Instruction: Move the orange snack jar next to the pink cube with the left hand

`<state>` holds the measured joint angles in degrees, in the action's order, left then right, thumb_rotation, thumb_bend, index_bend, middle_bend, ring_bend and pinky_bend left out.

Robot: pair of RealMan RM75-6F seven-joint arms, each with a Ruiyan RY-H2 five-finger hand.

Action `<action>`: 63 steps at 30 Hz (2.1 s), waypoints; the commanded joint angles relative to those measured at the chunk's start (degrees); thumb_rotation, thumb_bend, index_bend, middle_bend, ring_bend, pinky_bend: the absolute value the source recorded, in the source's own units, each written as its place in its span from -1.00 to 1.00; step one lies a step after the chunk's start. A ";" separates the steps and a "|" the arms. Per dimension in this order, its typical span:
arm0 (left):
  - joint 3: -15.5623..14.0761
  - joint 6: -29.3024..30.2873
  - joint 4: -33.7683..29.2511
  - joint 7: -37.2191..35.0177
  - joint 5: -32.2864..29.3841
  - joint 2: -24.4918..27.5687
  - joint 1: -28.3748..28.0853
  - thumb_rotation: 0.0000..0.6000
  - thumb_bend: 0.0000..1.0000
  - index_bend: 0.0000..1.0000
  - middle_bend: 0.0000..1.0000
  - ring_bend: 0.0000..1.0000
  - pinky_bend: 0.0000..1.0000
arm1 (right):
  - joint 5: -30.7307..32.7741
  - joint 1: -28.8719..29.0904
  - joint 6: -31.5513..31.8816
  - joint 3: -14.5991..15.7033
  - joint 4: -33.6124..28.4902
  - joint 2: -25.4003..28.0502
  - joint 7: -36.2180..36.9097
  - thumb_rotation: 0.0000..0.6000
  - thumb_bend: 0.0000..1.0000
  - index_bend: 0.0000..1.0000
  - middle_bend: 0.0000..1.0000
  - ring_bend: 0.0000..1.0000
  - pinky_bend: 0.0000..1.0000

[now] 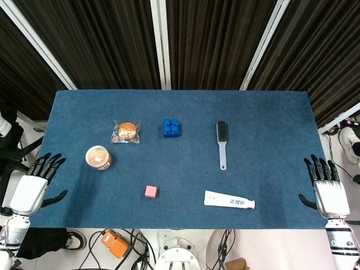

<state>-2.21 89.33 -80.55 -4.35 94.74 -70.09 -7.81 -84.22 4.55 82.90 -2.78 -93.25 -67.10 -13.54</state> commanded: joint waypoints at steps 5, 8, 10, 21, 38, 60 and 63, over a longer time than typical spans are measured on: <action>0.56 -1.56 0.58 -2.85 0.31 -0.54 -1.40 1.00 -0.72 -0.77 -0.85 -0.98 -0.76 | 0.28 -0.09 0.15 -0.12 -0.12 0.01 -0.09 1.00 -0.39 -1.00 -1.00 -1.00 -1.00; 2.05 -3.96 2.50 -8.56 -0.28 -2.18 -3.90 1.00 -0.73 -0.77 -0.85 -0.98 -0.76 | 0.63 -0.14 0.25 -0.30 -0.22 -0.08 -0.32 1.00 -0.39 -1.00 -1.00 -1.00 -1.00; 3.44 -6.96 3.96 -11.15 -1.26 -3.37 -6.38 1.00 -0.74 -0.78 -0.85 -0.98 -0.76 | 0.93 -0.09 0.10 -0.38 -0.31 -0.14 -0.48 1.00 -0.39 -1.00 -1.00 -1.00 -1.00; 7.87 -25.50 7.44 -11.70 -10.45 -8.13 -16.52 1.00 -0.76 -0.85 -0.91 -1.00 -0.87 | 2.24 0.32 -0.74 -1.03 -0.37 0.37 0.14 1.00 -0.39 -1.00 -1.00 -1.00 -1.00; 7.99 -36.68 9.76 -6.42 -18.53 -11.63 -20.74 1.00 -0.62 -0.57 -0.64 -0.70 -0.28 | 2.35 0.10 -0.17 -1.11 -0.42 0.52 0.62 1.00 -0.40 -1.00 -1.00 -1.00 -1.00; 10.82 -27.65 0.66 2.86 -13.68 -16.49 -24.34 1.00 0.20 -0.01 -0.04 -0.07 0.38 | 2.37 0.05 0.07 -1.19 -0.40 0.65 0.97 1.00 -0.40 -1.00 -1.00 -1.00 -1.00; 10.51 -29.50 -1.13 6.61 -13.60 -18.33 -26.22 1.00 0.20 -0.01 -0.04 -0.07 0.38 | 2.28 -0.03 0.21 -1.20 -0.40 0.86 1.44 1.00 -0.40 -1.00 -1.00 -1.00 -1.00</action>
<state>8.39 61.26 -80.16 -0.21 80.92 -86.95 -32.49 -81.91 4.54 83.08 -3.98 -93.66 -66.29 -12.15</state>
